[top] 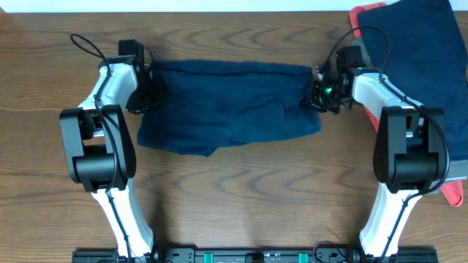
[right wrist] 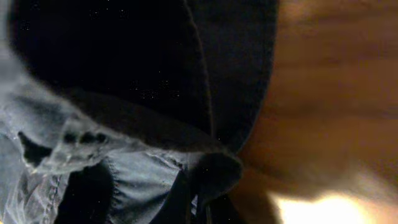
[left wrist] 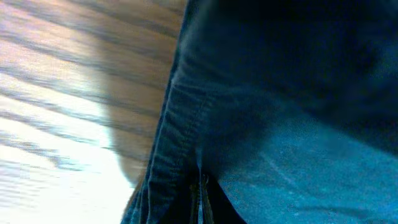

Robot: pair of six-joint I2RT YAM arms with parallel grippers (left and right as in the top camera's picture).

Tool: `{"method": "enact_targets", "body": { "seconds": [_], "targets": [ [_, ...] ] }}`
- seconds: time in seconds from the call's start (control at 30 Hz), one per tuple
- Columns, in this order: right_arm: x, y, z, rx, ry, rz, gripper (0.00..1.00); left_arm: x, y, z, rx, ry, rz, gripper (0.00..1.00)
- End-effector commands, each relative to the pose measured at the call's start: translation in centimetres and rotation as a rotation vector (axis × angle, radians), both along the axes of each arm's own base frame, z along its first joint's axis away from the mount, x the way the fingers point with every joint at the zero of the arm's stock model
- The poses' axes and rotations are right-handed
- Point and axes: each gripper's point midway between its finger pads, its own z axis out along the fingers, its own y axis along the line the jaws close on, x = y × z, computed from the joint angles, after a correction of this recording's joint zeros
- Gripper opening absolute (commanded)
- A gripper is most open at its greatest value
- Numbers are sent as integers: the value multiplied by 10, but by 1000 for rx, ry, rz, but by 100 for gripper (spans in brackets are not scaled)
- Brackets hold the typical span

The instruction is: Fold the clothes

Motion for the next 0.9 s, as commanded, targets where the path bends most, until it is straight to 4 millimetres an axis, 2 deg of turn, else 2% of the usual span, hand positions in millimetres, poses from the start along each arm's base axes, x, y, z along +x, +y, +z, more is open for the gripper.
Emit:
{"method": "enact_targets", "body": {
  "seconds": [0.0,0.2,0.33,0.43,0.53,0.77,0.87],
  "targets": [
    [3,-20,28,-63,-77,1,1,-7,-29,-20,-44,47,-29,6],
    [2,-16,100,-61,-215,5,1,-2,-66,-19,-47,26,-66,6],
    [-2,-4,153,-55,-342,31,1,-2,-79,-19,-53,24,-54,6],
    [-4,11,184,-46,-412,37,1,-3,-85,-19,-55,25,-65,6],
    [-4,35,202,-29,-466,65,1,-4,-90,-19,-56,25,-67,6],
    [3,99,222,18,-575,89,1,-7,-106,-19,-63,31,-75,6],
    [10,115,230,23,-622,59,1,-8,-116,-18,-87,32,-75,6]
  ]
}}
